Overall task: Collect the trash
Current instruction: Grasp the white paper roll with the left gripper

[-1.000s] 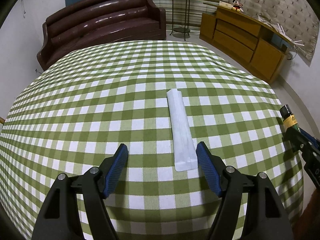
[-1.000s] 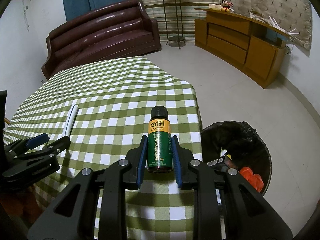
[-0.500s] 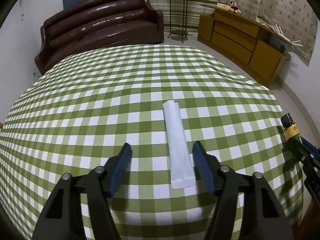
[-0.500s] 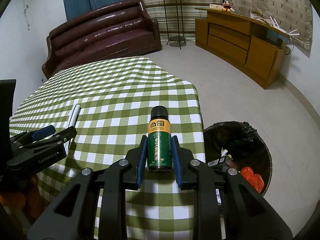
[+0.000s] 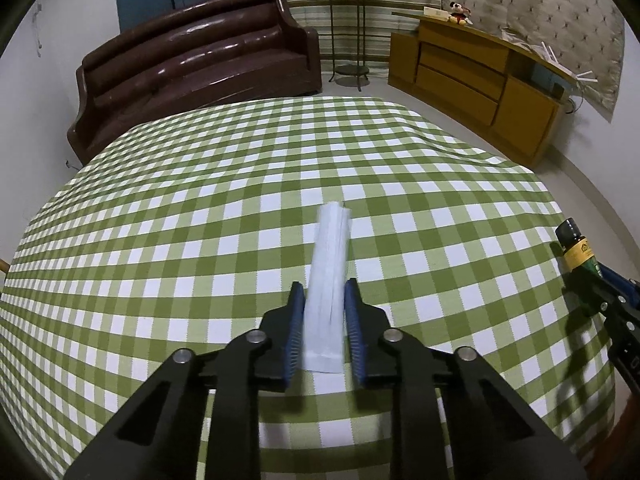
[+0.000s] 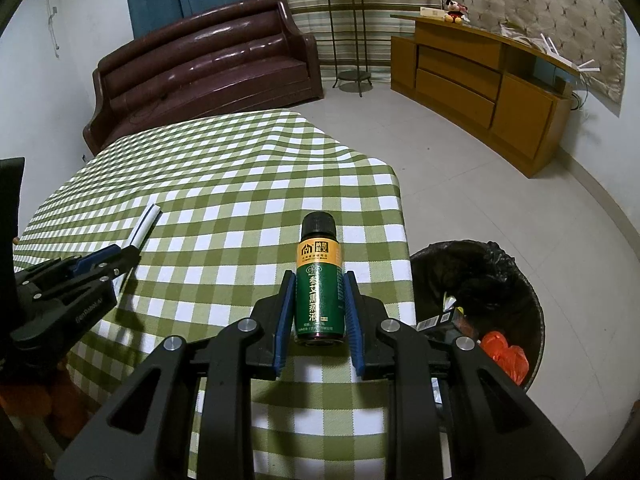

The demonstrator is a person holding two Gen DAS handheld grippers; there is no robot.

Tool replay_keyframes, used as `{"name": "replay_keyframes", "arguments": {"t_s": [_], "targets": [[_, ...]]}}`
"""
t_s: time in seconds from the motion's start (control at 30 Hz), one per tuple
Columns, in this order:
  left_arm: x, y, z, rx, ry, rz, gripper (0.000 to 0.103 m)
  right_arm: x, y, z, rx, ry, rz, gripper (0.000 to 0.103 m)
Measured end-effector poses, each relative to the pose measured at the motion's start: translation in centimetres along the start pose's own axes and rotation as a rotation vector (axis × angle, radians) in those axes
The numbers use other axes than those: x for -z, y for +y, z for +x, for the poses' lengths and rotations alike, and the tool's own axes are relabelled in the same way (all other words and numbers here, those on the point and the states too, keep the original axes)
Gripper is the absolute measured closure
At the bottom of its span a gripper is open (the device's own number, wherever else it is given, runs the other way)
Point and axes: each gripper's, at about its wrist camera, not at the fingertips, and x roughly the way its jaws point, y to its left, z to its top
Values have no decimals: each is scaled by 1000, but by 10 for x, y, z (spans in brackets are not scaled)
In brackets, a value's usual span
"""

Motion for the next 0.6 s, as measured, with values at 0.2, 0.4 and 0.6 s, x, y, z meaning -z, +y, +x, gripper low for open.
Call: {"name": "replay_keyframes", "arguments": {"t_s": [0.2, 0.4, 0.6], "targets": [[2, 7, -1, 25, -2, -5, 83, 2, 3, -1, 2, 1, -4, 80], [5, 11, -2, 53, -2, -20, 85, 2, 3, -2, 4, 2, -6, 80], [14, 14, -6, 53, -6, -24, 86, 2, 4, -3, 6, 2, -7, 80]]}}
